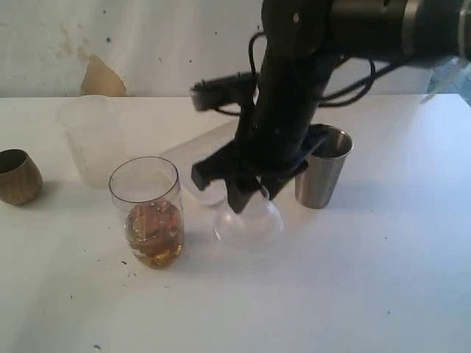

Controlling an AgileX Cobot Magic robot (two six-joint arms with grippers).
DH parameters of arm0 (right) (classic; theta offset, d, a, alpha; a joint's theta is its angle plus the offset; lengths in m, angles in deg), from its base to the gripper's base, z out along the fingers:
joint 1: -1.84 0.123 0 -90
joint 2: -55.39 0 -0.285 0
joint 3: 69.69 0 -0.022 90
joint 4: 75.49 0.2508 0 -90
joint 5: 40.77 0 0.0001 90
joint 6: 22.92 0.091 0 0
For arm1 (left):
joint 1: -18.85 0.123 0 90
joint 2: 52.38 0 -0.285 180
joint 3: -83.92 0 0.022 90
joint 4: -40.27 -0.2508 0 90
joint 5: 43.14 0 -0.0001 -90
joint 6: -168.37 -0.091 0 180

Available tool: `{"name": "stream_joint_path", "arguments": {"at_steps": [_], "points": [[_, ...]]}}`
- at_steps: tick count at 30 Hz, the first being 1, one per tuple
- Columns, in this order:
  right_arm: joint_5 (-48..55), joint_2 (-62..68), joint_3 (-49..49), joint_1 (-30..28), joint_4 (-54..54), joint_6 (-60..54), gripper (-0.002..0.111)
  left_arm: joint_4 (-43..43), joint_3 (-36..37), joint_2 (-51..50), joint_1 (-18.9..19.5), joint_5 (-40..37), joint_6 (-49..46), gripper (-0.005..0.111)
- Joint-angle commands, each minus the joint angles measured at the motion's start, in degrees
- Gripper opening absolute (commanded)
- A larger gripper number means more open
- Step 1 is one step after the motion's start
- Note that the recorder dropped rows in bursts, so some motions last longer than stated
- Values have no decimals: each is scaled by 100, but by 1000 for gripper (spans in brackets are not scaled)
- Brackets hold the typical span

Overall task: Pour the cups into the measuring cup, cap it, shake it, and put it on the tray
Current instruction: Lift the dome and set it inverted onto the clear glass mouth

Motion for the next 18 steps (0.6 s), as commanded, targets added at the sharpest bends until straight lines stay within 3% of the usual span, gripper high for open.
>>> {"name": "stream_joint_path", "arguments": {"at_steps": [1, 9, 18], "points": [[132, -101, -1088, 70, -25, 262, 0, -17, 32, 24, 7, 62, 12, 0], [132, 484, -2284, 624, 83, 551, 0, -17, 32, 24, 7, 62, 12, 0], [132, 934, -2466, 637, 83, 573, 0, -17, 32, 24, 7, 62, 12, 0]]}}
